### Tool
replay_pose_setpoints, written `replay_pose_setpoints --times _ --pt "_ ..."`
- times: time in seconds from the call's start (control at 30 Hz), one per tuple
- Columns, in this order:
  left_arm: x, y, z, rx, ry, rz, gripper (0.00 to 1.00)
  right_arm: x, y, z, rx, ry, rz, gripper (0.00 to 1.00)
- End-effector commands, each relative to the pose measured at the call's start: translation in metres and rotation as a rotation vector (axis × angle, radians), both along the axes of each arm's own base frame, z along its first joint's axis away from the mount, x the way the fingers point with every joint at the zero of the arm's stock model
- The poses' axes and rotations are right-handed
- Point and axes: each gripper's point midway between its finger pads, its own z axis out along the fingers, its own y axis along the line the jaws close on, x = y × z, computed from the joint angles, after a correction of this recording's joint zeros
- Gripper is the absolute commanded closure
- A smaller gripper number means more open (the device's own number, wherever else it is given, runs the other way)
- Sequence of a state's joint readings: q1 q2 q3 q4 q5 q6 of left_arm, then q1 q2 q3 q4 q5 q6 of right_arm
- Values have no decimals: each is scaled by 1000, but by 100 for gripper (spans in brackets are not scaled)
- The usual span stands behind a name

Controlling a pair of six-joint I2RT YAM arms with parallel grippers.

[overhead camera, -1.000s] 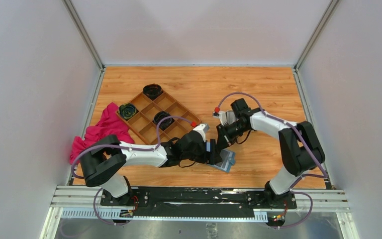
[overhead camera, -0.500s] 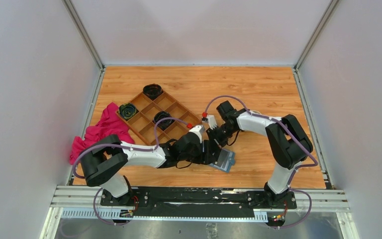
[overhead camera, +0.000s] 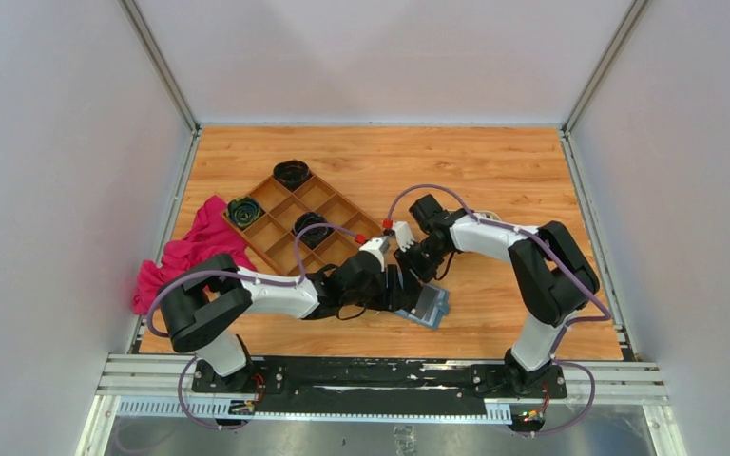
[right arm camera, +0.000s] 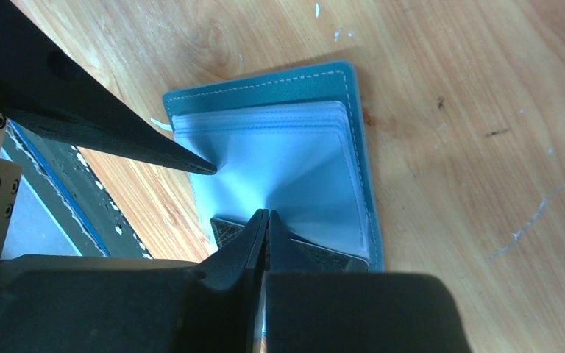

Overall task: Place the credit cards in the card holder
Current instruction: Insert the credit card into the card holder.

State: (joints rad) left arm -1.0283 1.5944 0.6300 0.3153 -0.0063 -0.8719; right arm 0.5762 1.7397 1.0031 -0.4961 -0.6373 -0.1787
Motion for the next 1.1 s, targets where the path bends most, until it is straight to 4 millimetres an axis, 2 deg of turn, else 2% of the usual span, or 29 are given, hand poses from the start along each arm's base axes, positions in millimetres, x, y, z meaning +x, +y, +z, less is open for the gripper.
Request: replay_pose_setpoints --times 0.0,0.17,0.43,0.5,0.6,0.67,0.8,0.93,1.0,1.07 --pt "2 11 -23 65 28 23 45 -10 -21 -4 -100 -31 41 100" --pt "3 17 -26 73 34 38 46 -13 -34 -7 -157 -43 61 100" --pt "2 14 -19 48 25 24 47 -18 -44 -7 -188 -34 99 100" --pt "3 12 -14 34 14 17 47 -17 -42 1 -154 -44 101 100" --pt "1 7 0 -2 -3 -14 47 -10 -38 24 -66 -81 105 100" --pt "1 3 10 -24 -20 -31 48 -3 -41 42 -3 -129 123 100" --pt "-1 2 28 -60 -54 -51 50 -5 -53 80 163 -209 177 100" --pt "-4 -2 38 -77 -85 -83 55 -24 -59 105 326 -354 312 99" --pt "-4 -6 39 -74 -92 -105 60 -39 -59 108 399 -470 436 98" --pt "-4 -9 34 -62 -89 -123 71 -55 -61 104 464 -615 588 98"
